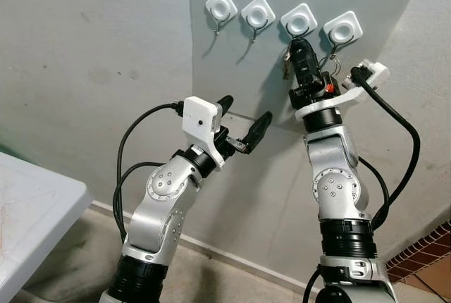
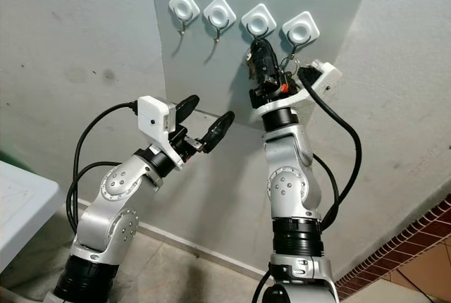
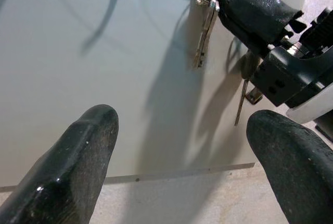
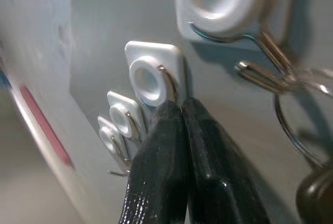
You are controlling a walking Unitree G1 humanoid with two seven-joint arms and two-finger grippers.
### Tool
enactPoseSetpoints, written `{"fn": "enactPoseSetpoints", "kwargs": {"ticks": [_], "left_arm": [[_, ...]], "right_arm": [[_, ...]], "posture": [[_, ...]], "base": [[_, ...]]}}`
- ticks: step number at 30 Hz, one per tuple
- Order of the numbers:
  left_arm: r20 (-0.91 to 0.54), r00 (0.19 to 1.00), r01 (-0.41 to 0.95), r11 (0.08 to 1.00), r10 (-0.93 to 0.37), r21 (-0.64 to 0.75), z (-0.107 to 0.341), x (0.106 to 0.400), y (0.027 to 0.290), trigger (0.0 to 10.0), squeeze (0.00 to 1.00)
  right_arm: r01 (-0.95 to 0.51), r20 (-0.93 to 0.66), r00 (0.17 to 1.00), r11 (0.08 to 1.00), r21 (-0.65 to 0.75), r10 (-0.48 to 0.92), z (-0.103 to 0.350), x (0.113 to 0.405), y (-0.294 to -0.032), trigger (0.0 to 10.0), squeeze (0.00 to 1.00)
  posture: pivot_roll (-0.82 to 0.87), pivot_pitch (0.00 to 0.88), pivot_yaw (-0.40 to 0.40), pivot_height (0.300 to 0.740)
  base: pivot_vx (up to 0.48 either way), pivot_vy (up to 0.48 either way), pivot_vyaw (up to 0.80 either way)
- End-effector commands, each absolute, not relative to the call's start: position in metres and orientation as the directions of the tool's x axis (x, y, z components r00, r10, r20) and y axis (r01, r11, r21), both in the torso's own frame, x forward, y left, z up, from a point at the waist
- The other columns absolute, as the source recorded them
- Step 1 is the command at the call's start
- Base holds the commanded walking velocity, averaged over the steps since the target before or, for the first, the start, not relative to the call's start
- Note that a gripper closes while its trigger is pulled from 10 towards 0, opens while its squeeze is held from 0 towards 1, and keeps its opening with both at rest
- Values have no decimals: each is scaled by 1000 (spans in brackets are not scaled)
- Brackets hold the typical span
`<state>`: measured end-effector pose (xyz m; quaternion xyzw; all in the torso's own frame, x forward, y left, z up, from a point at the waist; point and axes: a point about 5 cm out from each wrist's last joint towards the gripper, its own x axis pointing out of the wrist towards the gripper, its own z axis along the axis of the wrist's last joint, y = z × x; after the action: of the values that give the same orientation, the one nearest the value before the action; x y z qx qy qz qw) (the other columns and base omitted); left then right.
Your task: Hang keys on a hook
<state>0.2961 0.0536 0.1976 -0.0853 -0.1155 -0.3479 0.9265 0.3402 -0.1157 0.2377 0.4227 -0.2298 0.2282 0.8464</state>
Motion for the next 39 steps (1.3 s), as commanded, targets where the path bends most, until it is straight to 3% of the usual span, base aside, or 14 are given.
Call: {"fn": "enactPoseSetpoints", "kwargs": {"ticks": [1, 10, 21, 22, 23, 24, 39], "left_arm": [[285, 726, 668, 740, -626, -75, 203, 295, 52, 10000, 0], [285, 730, 664, 744, -622, -76, 203, 295, 53, 10000, 0], [284, 735, 658, 749, -616, -79, 203, 295, 53, 10000, 0], [284, 736, 657, 749, -615, -82, 203, 295, 53, 10000, 0], [284, 736, 657, 749, -615, -82, 203, 295, 53, 10000, 0], [284, 737, 656, 750, -614, -82, 203, 295, 52, 10000, 0], [278, 764, 625, 776, -582, -92, 198, 297, 55, 10000, 0]], "right_arm": [[-554, 566, 811, 510, 658, 149, 235, 341, -124, 10000, 0], [-535, 533, 839, 358, 766, 114, 226, 340, -122, 10000, 0], [-514, 500, 856, 339, 788, 134, 216, 339, -121, 10000, 0], [-516, 499, 855, 342, 786, 144, 215, 338, -121, 10000, 416], [-516, 499, 855, 342, 786, 144, 215, 338, -121, 10000, 416], [-517, 498, 854, 346, 783, 150, 214, 337, -120, 10000, 1000], [-503, 469, 862, 450, 738, 194, 199, 329, -122, 10000, 1000]], "posture": [[99, 25, -33, 740], [101, 25, -33, 740], [104, 21, -37, 740], [104, 19, -38, 740], [104, 19, -38, 740], [105, 19, -38, 740], [100, 6, -40, 740]], "base": [[0, 0, 0], [0, 0, 0], [0, 0, 0], [0, 0, 0], [0, 0, 0], [0, 0, 0], [0, 0, 0]]}}
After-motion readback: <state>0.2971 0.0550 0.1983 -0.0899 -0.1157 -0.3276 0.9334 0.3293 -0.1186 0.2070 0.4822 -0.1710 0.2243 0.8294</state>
